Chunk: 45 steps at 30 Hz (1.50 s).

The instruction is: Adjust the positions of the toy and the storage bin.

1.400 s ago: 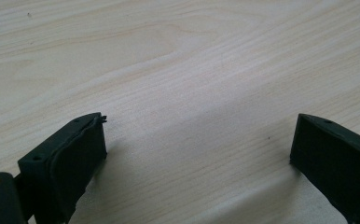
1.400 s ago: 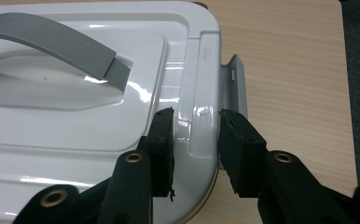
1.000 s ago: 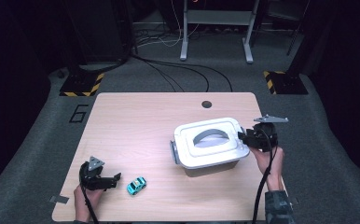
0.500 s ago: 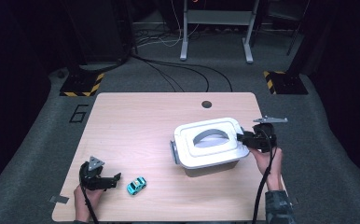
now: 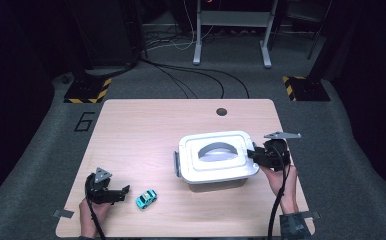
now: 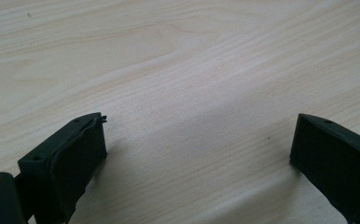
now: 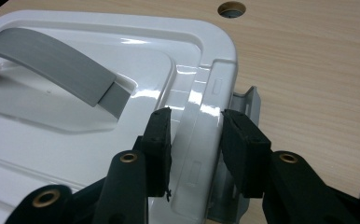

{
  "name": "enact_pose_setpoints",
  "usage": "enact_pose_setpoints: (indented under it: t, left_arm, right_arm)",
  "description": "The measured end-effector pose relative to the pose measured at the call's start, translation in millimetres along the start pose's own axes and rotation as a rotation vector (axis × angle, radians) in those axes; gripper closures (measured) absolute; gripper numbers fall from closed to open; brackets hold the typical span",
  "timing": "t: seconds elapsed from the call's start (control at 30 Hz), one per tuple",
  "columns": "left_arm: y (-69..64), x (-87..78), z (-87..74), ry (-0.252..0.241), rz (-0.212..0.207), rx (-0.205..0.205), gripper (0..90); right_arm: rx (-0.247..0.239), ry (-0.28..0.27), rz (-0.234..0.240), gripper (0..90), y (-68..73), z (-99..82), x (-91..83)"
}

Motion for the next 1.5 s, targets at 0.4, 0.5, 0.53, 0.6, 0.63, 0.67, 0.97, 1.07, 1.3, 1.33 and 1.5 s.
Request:
enact_pose_setpoints:
  t: [0.4,0.5,0.53,0.6,0.63,0.67,0.97,1.07,1.3,1.33,1.5]
  left_arm:
    - [0.0,0.0,0.1,-0.001,0.000,-0.001,3.1]
    - [0.1,0.1,0.2,-0.002,0.000,0.001,3.1]
    - [0.0,0.0,0.0,0.000,0.000,0.000,3.1]
    - [0.0,0.0,0.0,0.000,0.000,0.000,3.1]
    - [0.0,0.0,0.0,0.000,0.000,0.000,3.1]
    - [0.1,0.1,0.2,-0.002,0.000,0.000,3.1]
    - [0.1,0.1,0.2,-0.002,0.000,0.001,3.2]
    - [0.0,0.0,0.0,0.000,-0.001,0.000,3.2]
    - [0.0,0.0,0.1,-0.001,-0.001,0.001,3.2]
    - [-0.1,0.0,0.0,0.000,-0.001,0.000,3.2]
    - [0.0,0.0,0.1,-0.001,0.000,0.001,3.2]
  right_arm:
    - [-0.136,-0.012,0.089,30.3,15.9,16.2,1.9]
    - [-0.182,-0.005,0.141,24.1,28.8,22.2,7.6]
    - [-0.202,0.002,0.150,23.5,32.3,22.7,10.1]
    - [-0.222,0.011,0.162,23.4,36.1,22.9,12.8]
    - [-0.242,0.022,0.177,23.7,41.0,22.9,16.2]
    - [-0.253,0.028,0.188,24.6,44.0,22.8,18.2]
    - [-0.321,0.073,0.235,53.6,60.4,28.2,33.4]
    - [-0.325,0.072,0.229,55.6,58.6,28.1,33.3]
    - [-0.321,0.068,0.154,59.4,56.4,29.1,34.6]
    - [-0.317,0.067,0.145,59.7,56.4,29.3,34.8]
    - [-0.261,0.065,0.062,60.0,53.7,30.2,34.7]
Point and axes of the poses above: each handheld gripper's, and its own axes: x roughly forward along the jaws, z roughly out of its top, y roughly to its left, the point moved 10 cm from there along x, roughly forward along the jaws, and after that the axes turned 1 degree about z, right-handed, at the moved point
